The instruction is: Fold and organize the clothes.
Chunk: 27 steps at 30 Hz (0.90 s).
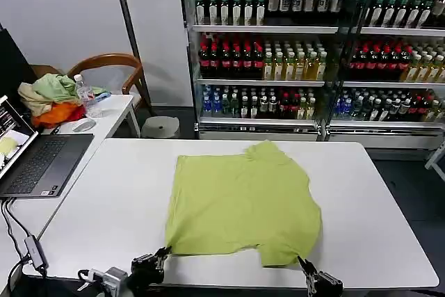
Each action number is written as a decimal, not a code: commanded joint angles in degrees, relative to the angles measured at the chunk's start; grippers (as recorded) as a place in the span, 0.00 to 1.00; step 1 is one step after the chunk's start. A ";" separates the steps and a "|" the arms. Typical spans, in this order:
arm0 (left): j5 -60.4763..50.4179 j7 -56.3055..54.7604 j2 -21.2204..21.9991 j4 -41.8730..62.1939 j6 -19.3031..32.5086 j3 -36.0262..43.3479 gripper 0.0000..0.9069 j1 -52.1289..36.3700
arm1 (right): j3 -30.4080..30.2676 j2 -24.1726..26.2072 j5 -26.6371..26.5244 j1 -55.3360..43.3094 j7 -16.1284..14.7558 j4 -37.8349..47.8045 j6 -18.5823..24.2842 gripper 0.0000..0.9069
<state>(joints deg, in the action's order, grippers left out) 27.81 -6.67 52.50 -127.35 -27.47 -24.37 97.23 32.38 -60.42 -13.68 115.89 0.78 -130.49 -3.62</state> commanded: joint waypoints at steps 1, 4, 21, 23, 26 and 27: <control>-1.62 3.62 -0.60 -2.24 1.08 -7.87 0.04 8.58 | 3.70 -0.49 2.25 7.41 -2.05 -2.04 5.93 0.00; -1.97 4.65 -0.79 -3.30 1.08 -9.31 0.04 11.27 | 4.30 -1.21 3.61 9.66 -2.64 -2.27 8.13 0.00; 7.10 5.59 -1.55 -1.98 4.73 -8.35 0.04 -0.93 | 3.00 0.61 -3.28 -11.85 -0.16 3.61 5.07 0.00; 8.09 6.63 -1.89 -0.55 5.08 -7.20 0.04 -4.39 | 1.91 1.39 -3.21 -16.41 0.32 6.05 4.03 0.00; 9.36 7.44 -2.33 2.87 5.45 -3.77 0.04 -9.84 | -0.66 3.08 -3.55 -22.97 1.07 9.18 1.65 0.00; 9.59 7.58 -2.56 3.95 5.43 -2.41 0.04 -11.70 | -1.61 3.37 -3.67 -24.97 1.28 9.96 1.01 0.00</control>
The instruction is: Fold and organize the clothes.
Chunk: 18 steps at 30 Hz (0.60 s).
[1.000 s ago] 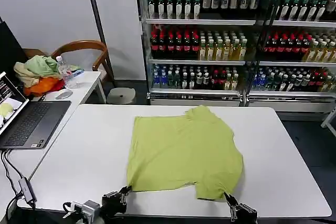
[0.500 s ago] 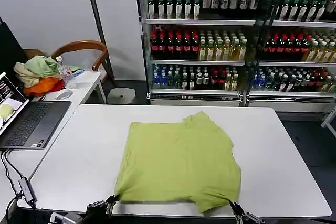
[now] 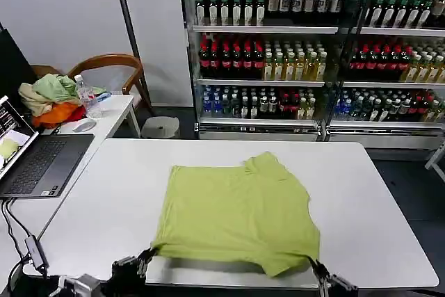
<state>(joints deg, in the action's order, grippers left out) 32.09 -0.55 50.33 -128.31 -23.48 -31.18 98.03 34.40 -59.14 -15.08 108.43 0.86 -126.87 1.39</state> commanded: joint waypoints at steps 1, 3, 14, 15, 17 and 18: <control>5.31 1.76 -0.54 5.84 1.61 5.17 0.04 -13.94 | -4.20 2.42 -2.34 -19.12 1.35 7.17 -4.62 0.00; 5.29 1.98 -0.99 7.94 1.78 7.39 0.04 -17.12 | -6.07 2.92 -2.78 -22.23 2.00 9.19 -5.48 0.00; 4.56 3.22 -0.44 16.71 3.88 9.33 0.04 -21.23 | -13.37 2.88 -4.27 -26.22 1.78 12.66 -8.13 0.00; 4.36 3.38 -0.28 17.43 3.98 9.25 0.04 -21.39 | -14.04 2.81 -3.77 -25.79 1.62 12.64 -8.19 0.00; 4.19 3.65 -0.11 18.43 4.18 9.05 0.06 -21.69 | -14.54 2.62 -3.21 -25.77 1.60 13.15 -8.35 0.00; 4.20 3.80 -0.09 18.87 4.25 8.96 0.04 -21.84 | -14.84 2.48 -2.95 -25.97 1.61 13.82 -8.36 0.00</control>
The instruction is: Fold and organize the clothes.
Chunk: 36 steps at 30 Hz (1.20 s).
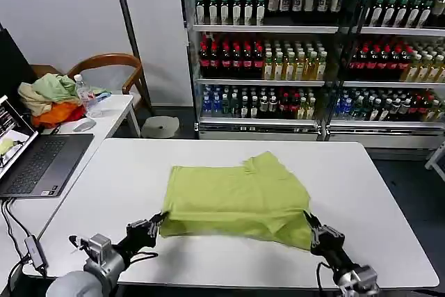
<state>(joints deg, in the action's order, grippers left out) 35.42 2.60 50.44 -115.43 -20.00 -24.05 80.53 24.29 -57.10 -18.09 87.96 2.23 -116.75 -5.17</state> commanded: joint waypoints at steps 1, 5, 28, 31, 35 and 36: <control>0.84 0.89 -0.16 6.32 0.84 1.80 0.04 -4.52 | -4.89 0.34 0.25 -5.66 0.23 4.29 -1.82 0.00; 0.17 1.88 0.06 8.26 1.26 2.92 0.06 -5.89 | -5.44 0.08 0.90 -6.21 0.47 5.86 -1.85 0.00; -2.02 2.42 0.79 13.28 2.78 6.19 0.11 -10.79 | -7.93 -0.18 -3.35 -15.20 1.07 11.08 -5.53 0.00; -2.10 2.52 0.76 13.30 3.06 6.29 1.00 -11.01 | -8.63 -0.28 -3.14 -16.26 1.27 11.69 -6.96 1.00; -3.23 2.20 0.70 13.86 2.65 6.62 1.00 -11.58 | -9.77 -0.87 -4.91 -19.28 4.44 13.90 -9.01 1.00; -3.34 2.19 0.71 13.91 2.71 6.63 1.00 -11.70 | -9.72 -0.93 -5.90 -19.73 5.12 14.24 -9.91 1.00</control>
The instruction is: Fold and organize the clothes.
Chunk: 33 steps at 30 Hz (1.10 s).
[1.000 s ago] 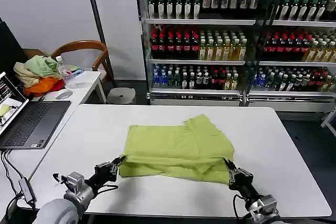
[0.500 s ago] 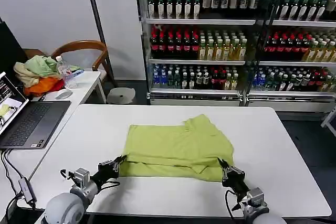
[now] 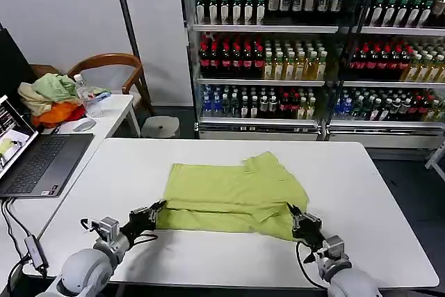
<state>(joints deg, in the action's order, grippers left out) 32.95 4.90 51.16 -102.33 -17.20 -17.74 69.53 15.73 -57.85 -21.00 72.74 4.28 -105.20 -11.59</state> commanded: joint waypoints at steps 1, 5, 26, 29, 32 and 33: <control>-0.87 -0.10 0.01 1.01 -0.08 0.31 1.00 -0.80 | -0.98 -0.26 -4.10 -5.12 4.10 2.92 -5.06 1.00; -0.85 -0.39 -0.11 1.33 -0.08 -0.26 1.00 -0.81 | 1.41 0.32 -7.90 -4.36 5.81 1.19 -7.90 1.00; 2.43 -11.27 -0.36 -10.46 -14.38 -3.46 1.00 9.87 | 9.82 1.52 -0.88 18.46 3.03 -11.57 -5.28 1.00; 3.46 -13.36 -0.40 -10.06 -14.40 -3.12 1.00 9.24 | 9.18 1.25 -2.42 18.10 3.01 -11.09 -5.30 0.00; 4.18 -14.31 -0.36 -9.85 -14.49 -2.74 0.63 8.70 | 8.67 1.27 -2.69 18.02 2.24 -10.84 -5.64 0.00; 4.20 -14.52 -0.35 -9.84 -14.57 -2.55 0.49 8.64 | 8.14 1.56 -2.66 17.89 2.13 -10.76 -5.83 0.00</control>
<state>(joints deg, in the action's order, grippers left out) 35.87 -5.88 50.74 -111.02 -29.30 -20.35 77.19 23.68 -56.43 -23.59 87.73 6.96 -114.82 -17.27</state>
